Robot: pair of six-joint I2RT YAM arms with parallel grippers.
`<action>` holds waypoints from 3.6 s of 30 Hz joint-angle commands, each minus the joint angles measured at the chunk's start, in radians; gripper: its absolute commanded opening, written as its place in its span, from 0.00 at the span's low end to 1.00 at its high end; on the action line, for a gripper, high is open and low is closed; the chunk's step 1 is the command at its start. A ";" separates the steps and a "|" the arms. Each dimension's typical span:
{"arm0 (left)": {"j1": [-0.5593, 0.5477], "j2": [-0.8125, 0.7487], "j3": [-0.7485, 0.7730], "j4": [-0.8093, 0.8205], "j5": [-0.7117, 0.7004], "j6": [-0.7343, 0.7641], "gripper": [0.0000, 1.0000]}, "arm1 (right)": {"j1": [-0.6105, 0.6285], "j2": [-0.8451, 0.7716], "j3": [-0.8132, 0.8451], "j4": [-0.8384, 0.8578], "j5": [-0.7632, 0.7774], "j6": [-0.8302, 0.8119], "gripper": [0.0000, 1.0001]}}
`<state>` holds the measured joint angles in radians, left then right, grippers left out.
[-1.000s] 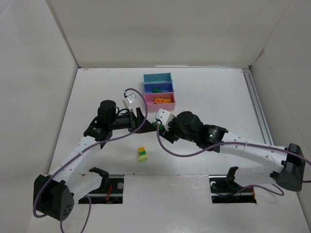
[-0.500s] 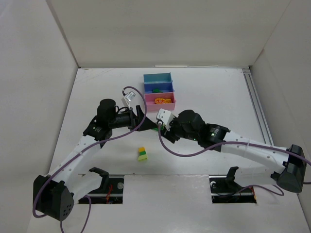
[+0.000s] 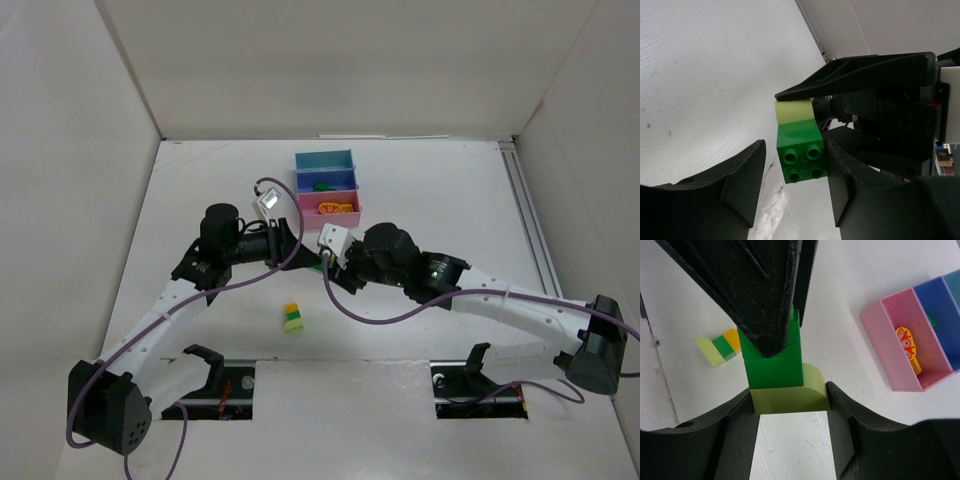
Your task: Sort the legos into containers by color
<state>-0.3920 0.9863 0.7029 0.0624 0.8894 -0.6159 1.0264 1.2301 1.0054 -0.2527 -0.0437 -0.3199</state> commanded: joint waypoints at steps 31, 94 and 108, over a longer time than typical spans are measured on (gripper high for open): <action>0.044 0.063 0.201 -0.222 -0.479 0.050 0.09 | -0.244 0.070 0.042 0.023 0.143 0.180 0.23; 0.083 0.236 0.339 -0.187 -0.589 0.064 0.07 | -0.479 0.625 0.660 0.168 -0.230 0.116 0.75; 0.107 0.149 0.208 0.074 -0.053 0.053 0.09 | -0.299 0.167 0.171 0.219 -0.400 -0.005 0.78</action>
<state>-0.2668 1.1908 0.9195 0.0532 0.7261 -0.5663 0.6785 1.4246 1.1797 -0.0814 -0.4706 -0.2901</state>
